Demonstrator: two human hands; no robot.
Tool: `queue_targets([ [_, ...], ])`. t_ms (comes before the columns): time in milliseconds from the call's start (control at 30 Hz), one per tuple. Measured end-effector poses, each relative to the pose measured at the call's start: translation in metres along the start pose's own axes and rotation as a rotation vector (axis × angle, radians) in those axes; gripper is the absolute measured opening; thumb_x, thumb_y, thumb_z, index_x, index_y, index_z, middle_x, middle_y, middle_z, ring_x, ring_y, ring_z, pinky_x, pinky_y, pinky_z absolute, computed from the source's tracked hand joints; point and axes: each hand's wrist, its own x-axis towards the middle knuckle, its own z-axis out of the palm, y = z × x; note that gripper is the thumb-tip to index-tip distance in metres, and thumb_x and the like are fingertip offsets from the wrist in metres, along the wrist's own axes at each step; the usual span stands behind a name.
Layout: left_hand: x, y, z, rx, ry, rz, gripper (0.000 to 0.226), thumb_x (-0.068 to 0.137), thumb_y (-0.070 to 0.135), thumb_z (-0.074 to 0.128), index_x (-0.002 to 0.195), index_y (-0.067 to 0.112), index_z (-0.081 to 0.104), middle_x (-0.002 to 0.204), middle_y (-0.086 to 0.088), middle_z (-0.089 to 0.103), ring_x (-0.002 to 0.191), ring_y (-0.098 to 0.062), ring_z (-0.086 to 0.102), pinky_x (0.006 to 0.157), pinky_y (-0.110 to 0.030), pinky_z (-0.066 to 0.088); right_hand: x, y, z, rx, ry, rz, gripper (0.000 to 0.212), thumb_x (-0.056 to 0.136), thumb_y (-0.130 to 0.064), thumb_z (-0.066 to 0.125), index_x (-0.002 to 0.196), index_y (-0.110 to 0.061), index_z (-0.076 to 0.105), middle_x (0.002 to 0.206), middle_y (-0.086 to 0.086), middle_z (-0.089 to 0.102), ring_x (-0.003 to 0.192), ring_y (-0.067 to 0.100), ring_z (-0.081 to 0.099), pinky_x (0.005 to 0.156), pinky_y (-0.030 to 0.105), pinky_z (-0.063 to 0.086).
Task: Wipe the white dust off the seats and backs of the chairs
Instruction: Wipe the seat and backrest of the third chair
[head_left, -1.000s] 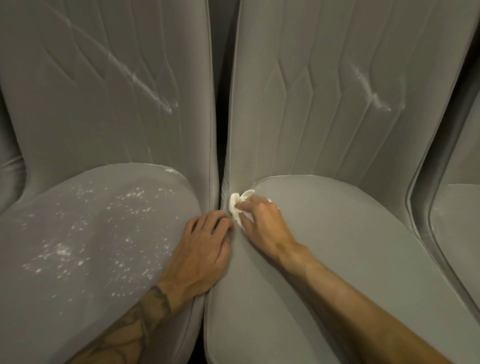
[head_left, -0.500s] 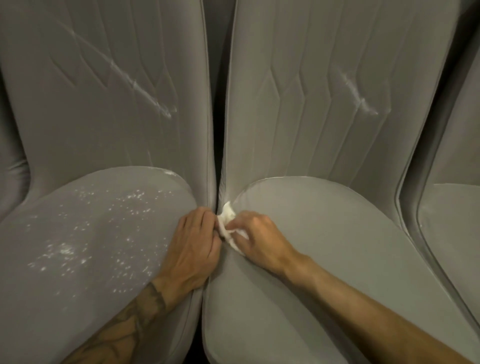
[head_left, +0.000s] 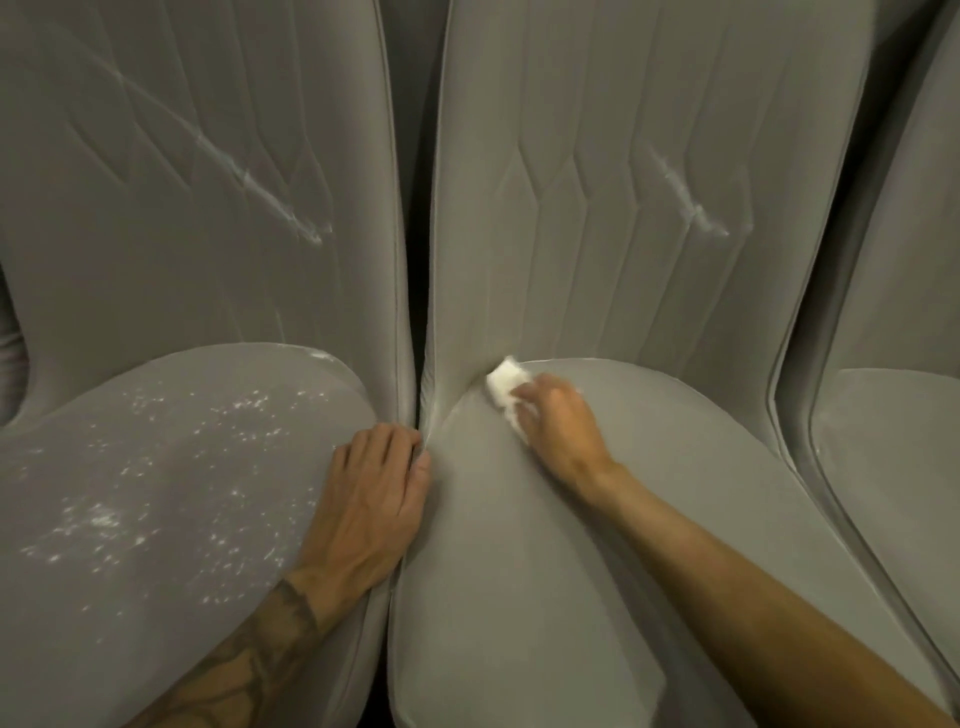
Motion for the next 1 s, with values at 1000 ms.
queue_targets([
  [1000, 0.002, -0.003, 0.009, 0.082, -0.021, 0.008, 0.033, 0.103, 0.039, 0.033, 0.110, 0.024, 0.061, 0.118, 0.001, 0.058, 0.105, -0.022, 0.053, 0.090, -0.040, 0.044, 0.031, -0.025, 0.019, -0.029, 0.017, -0.050, 0.022, 0.095, -0.019, 0.054, 0.097, -0.022, 0.076, 0.110, -0.002, 0.071, 0.105, 0.022, 0.061, 0.087, 0.033, 0.043],
])
